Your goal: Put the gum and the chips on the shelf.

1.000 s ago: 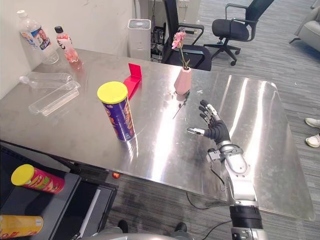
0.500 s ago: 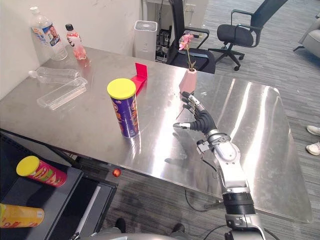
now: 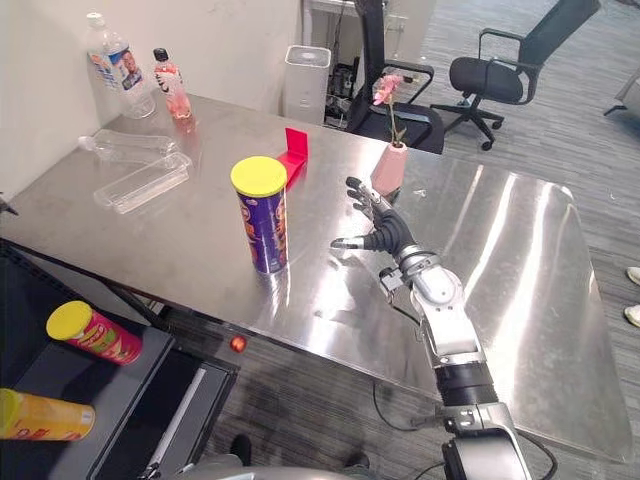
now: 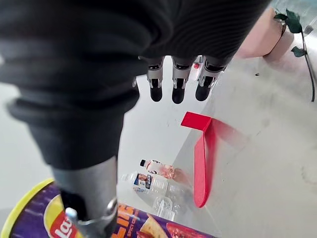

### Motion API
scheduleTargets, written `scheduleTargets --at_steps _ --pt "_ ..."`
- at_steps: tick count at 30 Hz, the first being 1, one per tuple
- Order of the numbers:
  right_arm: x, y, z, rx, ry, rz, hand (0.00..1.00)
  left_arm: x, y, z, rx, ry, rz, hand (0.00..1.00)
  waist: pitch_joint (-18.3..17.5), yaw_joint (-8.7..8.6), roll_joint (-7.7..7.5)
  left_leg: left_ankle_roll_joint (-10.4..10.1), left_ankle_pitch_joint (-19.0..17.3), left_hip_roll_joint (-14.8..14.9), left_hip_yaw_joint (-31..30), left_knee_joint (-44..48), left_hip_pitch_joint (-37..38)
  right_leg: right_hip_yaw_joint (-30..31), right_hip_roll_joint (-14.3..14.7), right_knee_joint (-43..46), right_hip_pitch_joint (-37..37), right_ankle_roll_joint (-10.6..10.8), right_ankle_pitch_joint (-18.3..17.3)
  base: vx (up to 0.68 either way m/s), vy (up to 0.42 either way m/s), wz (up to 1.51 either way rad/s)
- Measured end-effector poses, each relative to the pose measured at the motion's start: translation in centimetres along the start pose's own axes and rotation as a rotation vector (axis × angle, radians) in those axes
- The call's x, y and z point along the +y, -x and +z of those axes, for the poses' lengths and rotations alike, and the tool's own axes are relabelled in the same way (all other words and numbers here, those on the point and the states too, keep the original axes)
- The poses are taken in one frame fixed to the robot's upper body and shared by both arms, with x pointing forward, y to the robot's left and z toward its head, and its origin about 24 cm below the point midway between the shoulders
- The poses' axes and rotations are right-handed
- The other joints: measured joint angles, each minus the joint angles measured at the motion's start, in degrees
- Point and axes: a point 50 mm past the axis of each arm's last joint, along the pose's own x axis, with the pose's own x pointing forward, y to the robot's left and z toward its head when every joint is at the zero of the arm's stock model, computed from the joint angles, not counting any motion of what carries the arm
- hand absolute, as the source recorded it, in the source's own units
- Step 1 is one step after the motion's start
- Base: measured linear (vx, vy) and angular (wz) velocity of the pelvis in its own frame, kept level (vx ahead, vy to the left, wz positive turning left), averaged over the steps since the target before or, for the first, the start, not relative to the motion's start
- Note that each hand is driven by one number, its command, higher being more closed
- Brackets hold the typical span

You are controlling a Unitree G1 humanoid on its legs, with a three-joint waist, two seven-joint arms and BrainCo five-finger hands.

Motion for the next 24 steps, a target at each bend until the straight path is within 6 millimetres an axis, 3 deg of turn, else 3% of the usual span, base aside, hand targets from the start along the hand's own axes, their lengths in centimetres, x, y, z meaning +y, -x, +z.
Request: scheduleTargets --at_steps 24 --pt "0.3 -2.4 2.1 -0.052 0.076 0.099 0.0 -0.1 0.1 0.0 -0.007 -0.001 -0.013 0.0 0.1 0.91 0.08 0.7 0.6 -0.5 -2.6 -0.1 -1.0 -2.2 0.1 -0.3 0.9 0.1 0.2 0.0 0.004 0.05"
